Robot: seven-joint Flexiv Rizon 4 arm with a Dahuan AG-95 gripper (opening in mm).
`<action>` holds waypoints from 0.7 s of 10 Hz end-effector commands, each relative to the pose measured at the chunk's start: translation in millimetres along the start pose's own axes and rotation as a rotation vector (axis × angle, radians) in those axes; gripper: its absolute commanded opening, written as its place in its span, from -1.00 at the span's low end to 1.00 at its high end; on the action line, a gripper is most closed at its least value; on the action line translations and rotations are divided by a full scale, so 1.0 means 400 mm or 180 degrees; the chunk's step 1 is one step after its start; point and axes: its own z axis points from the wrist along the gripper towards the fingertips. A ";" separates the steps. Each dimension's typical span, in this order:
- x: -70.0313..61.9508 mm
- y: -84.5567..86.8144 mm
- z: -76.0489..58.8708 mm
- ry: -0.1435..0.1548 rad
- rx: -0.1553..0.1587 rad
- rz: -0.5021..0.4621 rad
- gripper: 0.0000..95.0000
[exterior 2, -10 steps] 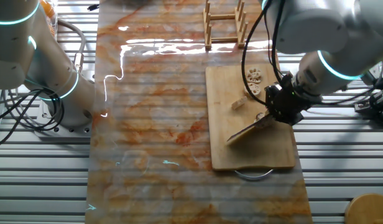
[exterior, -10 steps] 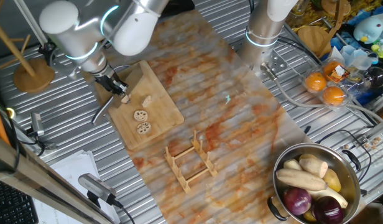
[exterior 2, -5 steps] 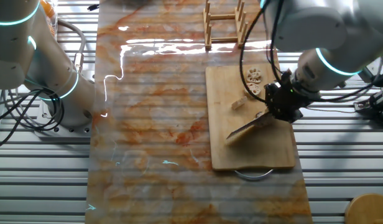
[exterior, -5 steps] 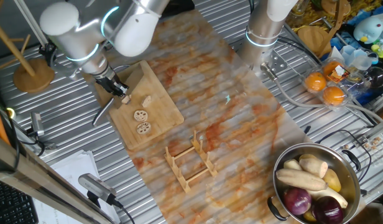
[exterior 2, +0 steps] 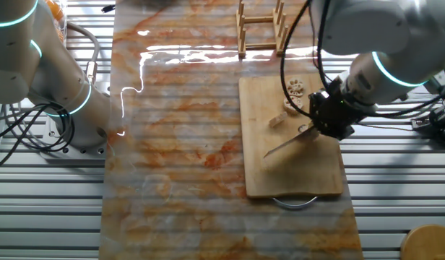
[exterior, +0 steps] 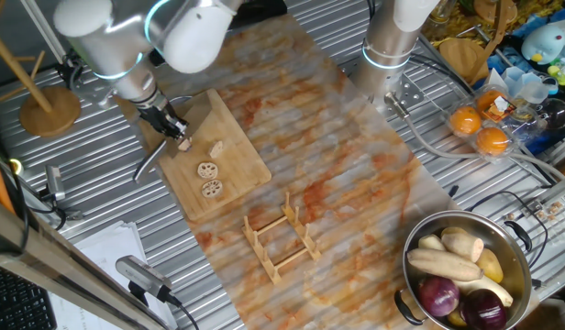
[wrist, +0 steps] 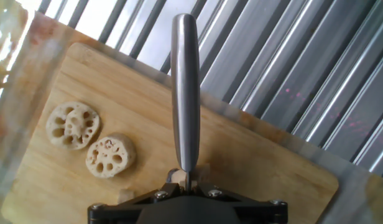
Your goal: Slice the lotus root
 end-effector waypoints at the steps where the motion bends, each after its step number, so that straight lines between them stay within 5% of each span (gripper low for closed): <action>1: 0.002 -0.001 -0.005 0.0000 -0.0015 -0.0013 -1.00; 4: -0.004 -0.010 0.020 -0.0008 0.0008 -0.0044 -1.00; 7: 0.003 -0.022 0.149 -0.0208 0.0138 -0.0045 -1.00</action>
